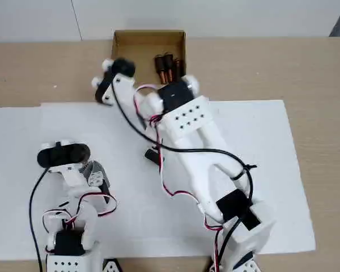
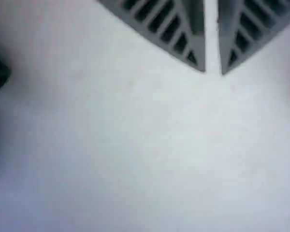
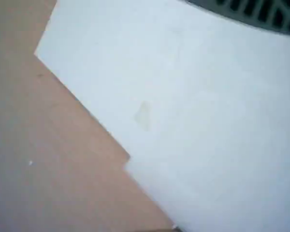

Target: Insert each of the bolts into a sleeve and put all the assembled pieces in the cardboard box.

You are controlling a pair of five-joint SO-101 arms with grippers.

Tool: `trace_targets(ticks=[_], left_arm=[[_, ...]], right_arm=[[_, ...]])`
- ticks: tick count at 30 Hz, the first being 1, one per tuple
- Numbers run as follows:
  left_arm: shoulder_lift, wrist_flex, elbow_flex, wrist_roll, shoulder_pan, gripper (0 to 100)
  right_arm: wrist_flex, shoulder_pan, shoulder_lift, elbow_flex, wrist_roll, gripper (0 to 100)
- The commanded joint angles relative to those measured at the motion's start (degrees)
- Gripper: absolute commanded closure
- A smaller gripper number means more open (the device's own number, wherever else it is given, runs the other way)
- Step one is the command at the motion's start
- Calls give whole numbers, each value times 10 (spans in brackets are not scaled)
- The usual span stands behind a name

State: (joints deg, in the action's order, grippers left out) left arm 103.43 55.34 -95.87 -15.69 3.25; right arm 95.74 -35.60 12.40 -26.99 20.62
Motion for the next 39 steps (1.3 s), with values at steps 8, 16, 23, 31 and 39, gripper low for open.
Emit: trace_targets(ticks=[8, 16, 23, 31, 39], left_arm=[[6, 11, 14, 56, 5, 992], [6, 16, 15, 106, 5, 992], [6, 16, 15, 108, 6, 992], [6, 12, 15, 108, 48, 992], [6, 12, 15, 108, 48, 992]], right_arm=[[-24, -7, -26, 108, -29, 894], [-100, -7, -26, 181, -28, 798], [-124, -13, 21, 185, -28, 791], [-165, -47, 49, 186, -31, 791], [-169, -44, 91, 186, -32, 831]])
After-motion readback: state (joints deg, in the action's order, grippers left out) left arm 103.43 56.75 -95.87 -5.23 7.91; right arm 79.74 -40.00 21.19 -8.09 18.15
